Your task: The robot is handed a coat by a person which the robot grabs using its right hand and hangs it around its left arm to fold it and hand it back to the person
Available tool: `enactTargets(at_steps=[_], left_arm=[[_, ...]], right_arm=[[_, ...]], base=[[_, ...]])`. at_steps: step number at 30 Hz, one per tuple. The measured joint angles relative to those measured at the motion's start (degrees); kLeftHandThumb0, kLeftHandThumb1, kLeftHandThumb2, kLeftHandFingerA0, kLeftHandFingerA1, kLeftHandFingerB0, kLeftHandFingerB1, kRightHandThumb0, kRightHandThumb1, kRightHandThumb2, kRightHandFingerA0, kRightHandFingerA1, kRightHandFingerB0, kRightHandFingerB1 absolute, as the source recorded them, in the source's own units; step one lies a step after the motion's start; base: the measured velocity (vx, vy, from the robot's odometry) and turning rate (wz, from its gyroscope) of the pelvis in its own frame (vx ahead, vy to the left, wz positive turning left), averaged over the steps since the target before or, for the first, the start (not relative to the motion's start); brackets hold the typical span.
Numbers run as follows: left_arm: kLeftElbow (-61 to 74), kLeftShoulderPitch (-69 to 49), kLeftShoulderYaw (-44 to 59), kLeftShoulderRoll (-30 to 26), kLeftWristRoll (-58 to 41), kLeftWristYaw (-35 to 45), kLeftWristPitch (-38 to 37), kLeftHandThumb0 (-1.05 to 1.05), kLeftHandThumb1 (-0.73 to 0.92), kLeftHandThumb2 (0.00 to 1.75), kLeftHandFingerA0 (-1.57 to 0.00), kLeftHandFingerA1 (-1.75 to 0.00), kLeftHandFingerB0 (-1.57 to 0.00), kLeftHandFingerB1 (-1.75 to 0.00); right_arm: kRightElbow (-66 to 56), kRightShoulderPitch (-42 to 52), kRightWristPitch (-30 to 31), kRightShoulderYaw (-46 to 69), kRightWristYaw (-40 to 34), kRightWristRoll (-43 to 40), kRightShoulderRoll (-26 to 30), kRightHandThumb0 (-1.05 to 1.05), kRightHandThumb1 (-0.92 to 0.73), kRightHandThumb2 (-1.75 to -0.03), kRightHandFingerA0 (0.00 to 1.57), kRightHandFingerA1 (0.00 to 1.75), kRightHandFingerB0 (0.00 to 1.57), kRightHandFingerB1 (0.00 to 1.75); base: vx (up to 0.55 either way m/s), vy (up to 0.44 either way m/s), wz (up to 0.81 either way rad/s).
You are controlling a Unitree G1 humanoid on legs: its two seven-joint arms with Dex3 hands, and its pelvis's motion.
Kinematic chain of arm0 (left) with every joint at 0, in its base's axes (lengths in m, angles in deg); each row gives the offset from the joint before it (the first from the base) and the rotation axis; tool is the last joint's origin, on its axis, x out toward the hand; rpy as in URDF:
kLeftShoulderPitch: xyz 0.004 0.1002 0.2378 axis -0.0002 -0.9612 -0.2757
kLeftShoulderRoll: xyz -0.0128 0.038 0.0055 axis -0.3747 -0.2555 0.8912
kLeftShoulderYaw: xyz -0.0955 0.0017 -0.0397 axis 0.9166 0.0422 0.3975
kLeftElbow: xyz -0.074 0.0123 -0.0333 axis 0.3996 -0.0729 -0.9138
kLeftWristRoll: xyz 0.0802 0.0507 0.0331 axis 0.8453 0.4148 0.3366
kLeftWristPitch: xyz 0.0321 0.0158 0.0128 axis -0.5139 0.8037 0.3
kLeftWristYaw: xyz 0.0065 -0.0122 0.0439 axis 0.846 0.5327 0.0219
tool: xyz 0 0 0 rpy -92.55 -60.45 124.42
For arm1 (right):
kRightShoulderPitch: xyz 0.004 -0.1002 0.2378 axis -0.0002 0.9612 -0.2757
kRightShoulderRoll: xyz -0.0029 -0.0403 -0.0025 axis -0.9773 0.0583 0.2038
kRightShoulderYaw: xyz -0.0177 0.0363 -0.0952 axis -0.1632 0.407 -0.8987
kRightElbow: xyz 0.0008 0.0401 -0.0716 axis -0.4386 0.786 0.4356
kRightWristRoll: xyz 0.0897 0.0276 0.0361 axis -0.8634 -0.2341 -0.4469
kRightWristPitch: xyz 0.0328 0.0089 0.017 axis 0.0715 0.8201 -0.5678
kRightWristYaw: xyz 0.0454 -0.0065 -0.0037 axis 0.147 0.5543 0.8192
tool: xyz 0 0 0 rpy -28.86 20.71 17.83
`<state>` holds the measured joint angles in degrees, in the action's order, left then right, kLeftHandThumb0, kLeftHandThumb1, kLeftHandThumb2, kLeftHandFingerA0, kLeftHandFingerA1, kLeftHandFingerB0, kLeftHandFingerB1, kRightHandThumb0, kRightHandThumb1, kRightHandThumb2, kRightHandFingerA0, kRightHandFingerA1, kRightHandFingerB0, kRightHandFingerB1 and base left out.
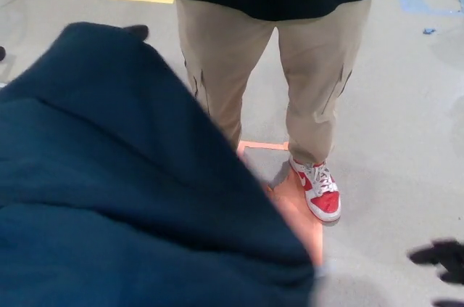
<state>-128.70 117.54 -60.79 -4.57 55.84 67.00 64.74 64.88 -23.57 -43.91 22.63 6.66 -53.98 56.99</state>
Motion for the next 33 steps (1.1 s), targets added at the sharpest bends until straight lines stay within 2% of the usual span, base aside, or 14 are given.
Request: enactTargets(at_steps=[9, 13, 15, 19, 20, 21, 22, 23, 24, 25, 30, 31, 32, 33], left_arm=[[5.6, -1.7, 1.5, -2.6, -1.7, 2.3, 0.0, -0.72, 0.79, 0.64, -0.27, -0.34, -0.19, -0.31], [8.7, -3.6, 1.6, -2.7, -2.2, 3.1, 0.0, -0.72, 0.79, 0.64, -0.27, -0.34, -0.20, -0.31], [10.1, -4.5, 1.5, -2.7, -2.4, 3.5, 0.1, -0.71, 0.80, 0.64, -0.27, -0.34, -0.19, -0.31], [12.0, -6.1, 1.3, -2.6, -2.6, 3.9, 0.2, -0.71, 0.80, 0.64, -0.27, -0.34, -0.19, -0.31], [12.6, -6.4, 1.2, -2.6, -2.7, 4.0, 0.2, -0.72, 0.80, 0.64, -0.28, -0.33, -0.20, -0.31], [13.1, -6.7, 1.2, -2.6, -2.7, 4.1, 0.2, -0.72, 0.80, 0.64, -0.28, -0.33, -0.20, -0.31], [13.7, -7.2, 1.1, -2.7, -2.8, 4.2, 0.2, -0.72, 0.81, 0.65, -0.28, -0.33, -0.20, -0.30], [14.7, -8.0, 0.9, -2.6, -2.9, 4.2, 0.2, -0.72, 0.81, 0.65, -0.28, -0.33, -0.20, -0.30], [15.6, -8.8, 0.5, -2.4, -2.9, 4.3, 0.2, -0.71, 0.80, 0.64, -0.28, -0.33, -0.20, -0.30], [16.2, -9.4, 0.2, -2.2, -2.9, 4.3, 0.2, -0.72, 0.80, 0.64, -0.29, -0.33, -0.21, -0.30], [20.1, -13.8, -1.0, -1.2, -2.9, 4.6, 0.2, -0.72, 0.79, 0.64, -0.29, -0.34, -0.22, -0.31], [20.9, -14.5, -1.2, -1.2, -2.9, 4.6, 0.2, -0.71, 0.80, 0.64, -0.29, -0.34, -0.21, -0.31], [21.4, -14.9, -1.3, -1.2, -2.9, 4.7, 0.2, -0.71, 0.80, 0.64, -0.29, -0.34, -0.21, -0.31], [22.3, -15.5, -1.5, -1.2, -3.0, 4.8, 0.2, -0.71, 0.81, 0.65, -0.29, -0.33, -0.21, -0.31]], right_arm=[[18.7, -6.2, -3.0, -11.6, -5.7, 8.3, 5.4, -0.67, -0.43, -0.73, 0.00, 0.00, 0.00, 0.00], [23.4, -9.2, -3.7, -14.4, -9.6, 11.1, 5.4, -0.64, -0.41, -0.70, 0.00, 0.00, 0.00, 0.00], [24.9, -10.3, -4.2, -15.0, -11.7, 12.2, 5.2, -0.74, -0.52, -0.79, 0.00, 0.01, 0.02, 0.07], [25.8, -12.0, -4.4, -13.5, -15.9, 12.3, 2.8, -0.74, -0.52, -0.79, 0.00, 0.01, 0.02, 0.07], [26.1, -12.3, -4.5, -13.0, -17.0, 12.3, 2.2, -0.55, -0.52, -0.84, 0.00, 0.23, 0.03, 0.27], [26.3, -12.6, -4.5, -12.6, -18.0, 12.3, 1.6, -0.55, -0.52, -0.84, 0.00, 0.23, 0.03, 0.27], [26.3, -12.8, -4.5, -11.8, -18.8, 12.2, 0.9, -0.47, -0.66, -0.62, 0.09, 0.24, 0.12, 0.27], [26.1, -13.3, -4.4, -10.4, -20.0, 11.8, -0.6, -0.47, -0.66, -0.62, 0.09, 0.24, 0.12, 0.27], [26.0, -13.7, -4.4, -9.1, -21.0, 11.5, -2.3, -0.29, -0.56, -1.03, 0.01, 0.49, 0.00, 0.46], [26.0, -13.9, -4.4, -8.2, -21.9, 11.2, -3.5, -0.25, -0.53, -1.02, 0.08, 0.51, 0.08, 0.49], [26.3, -13.6, -4.4, -4.1, -26.8, 9.8, -10.3, -0.25, -0.54, -1.02, 0.07, 0.51, 0.07, 0.48], [26.5, -13.5, -4.4, -3.4, -27.7, 9.6, -11.3, -0.44, -0.70, -0.61, 0.18, 0.30, 0.21, 0.29], [26.6, -13.4, -4.4, -3.0, -28.4, 9.5, -12.0, -0.44, -0.70, -0.61, 0.18, 0.30, 0.21, 0.29], [26.8, -13.3, -4.4, -2.2, -29.4, 9.3, -12.9, -0.29, -0.54, -1.05, 0.06, 0.50, 0.06, 0.48]], base=[[0.00, 0.000, 0.00], [0.00, 0.000, 0.00], [0.00, 0.000, 0.00], [0.00, 0.000, 0.00], [0.00, 0.000, 0.00], [0.00, 0.000, 0.00], [0.00, 0.000, 0.00], [0.00, 0.000, 0.00], [0.00, 0.000, 0.00], [0.00, 0.000, 0.00], [0.00, 0.000, 0.00], [0.00, 0.000, 0.00], [0.00, 0.000, 0.00], [0.00, 0.000, 0.00]])
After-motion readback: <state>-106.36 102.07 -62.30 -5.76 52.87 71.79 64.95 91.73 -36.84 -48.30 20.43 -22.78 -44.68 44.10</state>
